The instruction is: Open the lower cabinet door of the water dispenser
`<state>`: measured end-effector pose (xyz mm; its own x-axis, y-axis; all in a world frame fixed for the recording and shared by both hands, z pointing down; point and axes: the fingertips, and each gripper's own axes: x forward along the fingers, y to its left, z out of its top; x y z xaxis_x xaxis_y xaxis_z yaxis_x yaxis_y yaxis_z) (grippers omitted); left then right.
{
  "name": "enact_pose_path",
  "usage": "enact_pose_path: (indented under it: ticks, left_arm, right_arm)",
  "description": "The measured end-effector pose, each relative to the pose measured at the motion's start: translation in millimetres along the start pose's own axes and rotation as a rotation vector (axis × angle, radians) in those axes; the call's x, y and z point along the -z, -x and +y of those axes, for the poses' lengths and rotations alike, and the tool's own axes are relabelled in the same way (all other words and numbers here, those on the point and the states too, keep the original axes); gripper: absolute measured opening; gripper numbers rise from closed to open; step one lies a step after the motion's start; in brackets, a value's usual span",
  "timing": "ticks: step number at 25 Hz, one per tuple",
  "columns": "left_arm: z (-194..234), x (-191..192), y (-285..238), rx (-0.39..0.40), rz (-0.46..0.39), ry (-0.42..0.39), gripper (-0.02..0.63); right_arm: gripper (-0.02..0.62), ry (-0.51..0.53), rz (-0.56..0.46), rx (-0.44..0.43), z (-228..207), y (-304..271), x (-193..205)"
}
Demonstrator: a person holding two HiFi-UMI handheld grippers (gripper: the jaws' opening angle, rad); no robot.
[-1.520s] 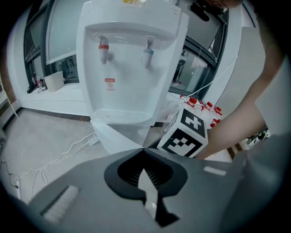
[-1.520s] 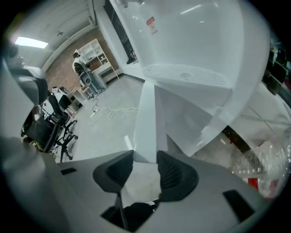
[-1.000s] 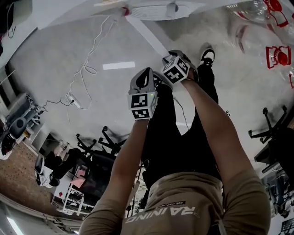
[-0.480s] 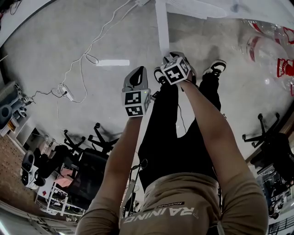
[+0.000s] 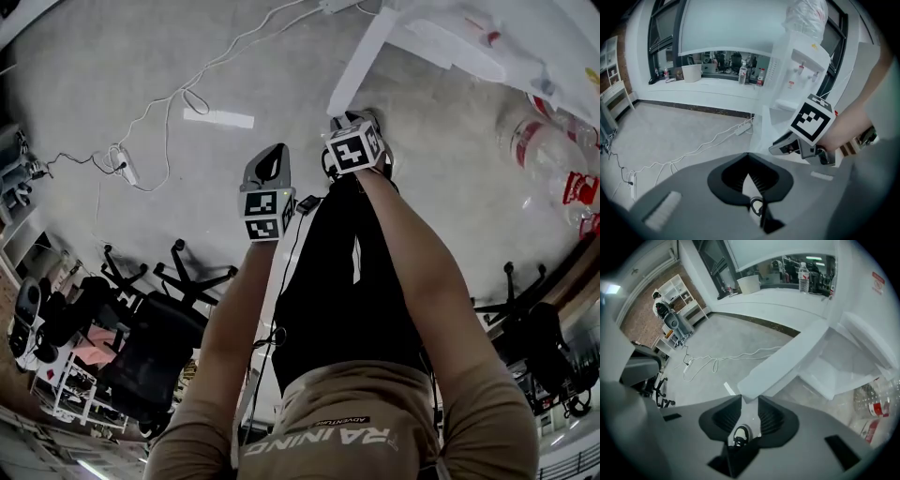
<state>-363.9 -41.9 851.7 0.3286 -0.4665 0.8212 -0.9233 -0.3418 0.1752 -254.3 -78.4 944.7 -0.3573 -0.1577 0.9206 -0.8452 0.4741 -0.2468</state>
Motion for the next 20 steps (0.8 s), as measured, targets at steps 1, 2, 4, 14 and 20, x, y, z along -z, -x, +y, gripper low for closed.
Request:
enact_pose_path:
  ticks: [1, 2, 4, 14, 20]
  left_arm:
    - [4.5, 1.6, -1.5, -0.007, 0.008, 0.009, 0.000]
    - [8.1, 1.7, -3.0, -0.013, 0.014, 0.021, 0.000]
    - [14.2, 0.5, -4.4, -0.025, 0.016, 0.050, 0.000]
    - [47.1, -14.5, -18.3, -0.086, -0.007, 0.212, 0.000]
    - [56.6, -22.4, -21.8, -0.110, -0.004, 0.300, 0.000]
  right_arm:
    - [0.117, 0.006, -0.003, -0.007, 2.1, -2.9, -6.2]
    - [0.114, 0.011, -0.005, -0.016, 4.3, -5.7, -12.8]
    - [0.114, 0.028, -0.005, -0.030, 10.1, -11.4, -24.6]
    - [0.095, 0.108, 0.003, -0.120, 32.6, -38.7, -80.7]
    - [0.053, 0.159, 0.004, -0.141, 32.7, -47.8, -115.9]
